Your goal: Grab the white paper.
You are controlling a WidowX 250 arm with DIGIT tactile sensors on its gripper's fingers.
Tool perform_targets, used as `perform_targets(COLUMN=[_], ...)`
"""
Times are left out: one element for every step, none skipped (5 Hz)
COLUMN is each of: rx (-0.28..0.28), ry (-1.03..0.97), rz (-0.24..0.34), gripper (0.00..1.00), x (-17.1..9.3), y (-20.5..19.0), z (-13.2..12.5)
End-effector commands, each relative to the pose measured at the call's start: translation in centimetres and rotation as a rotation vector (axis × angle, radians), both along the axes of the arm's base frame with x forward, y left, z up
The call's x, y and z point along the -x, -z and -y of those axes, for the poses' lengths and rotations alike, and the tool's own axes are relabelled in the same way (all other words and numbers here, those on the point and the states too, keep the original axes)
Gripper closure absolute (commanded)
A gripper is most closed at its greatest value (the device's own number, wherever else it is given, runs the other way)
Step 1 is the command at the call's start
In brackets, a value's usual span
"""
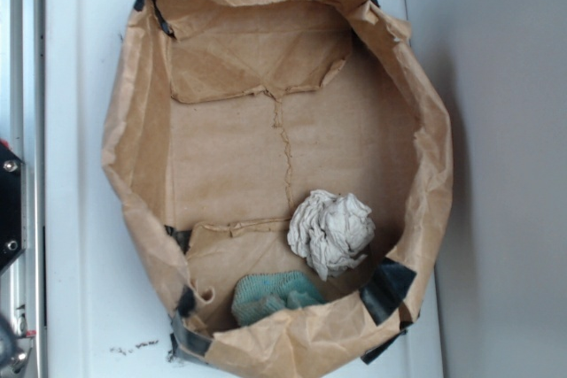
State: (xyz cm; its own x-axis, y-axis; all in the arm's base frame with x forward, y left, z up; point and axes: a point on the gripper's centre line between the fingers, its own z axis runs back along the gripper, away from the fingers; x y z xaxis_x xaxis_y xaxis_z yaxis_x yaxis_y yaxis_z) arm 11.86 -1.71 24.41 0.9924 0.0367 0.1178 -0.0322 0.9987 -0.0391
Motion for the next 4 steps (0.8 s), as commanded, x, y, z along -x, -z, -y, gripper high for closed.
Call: perform_targets(rx=[0.0,0.048,0.152,0.13], ry=[0.0,-0.069,-0.103,-0.186], rz=[0.0,0.022,0.097,0.094], gripper=[0.0,0.0,0.0,0.0], x=[0.0,-5.0,-8.0,-11.0], y=[0.0,-0.4,-0.9,0.0], z=[0.0,-0.1,0.3,0.8])
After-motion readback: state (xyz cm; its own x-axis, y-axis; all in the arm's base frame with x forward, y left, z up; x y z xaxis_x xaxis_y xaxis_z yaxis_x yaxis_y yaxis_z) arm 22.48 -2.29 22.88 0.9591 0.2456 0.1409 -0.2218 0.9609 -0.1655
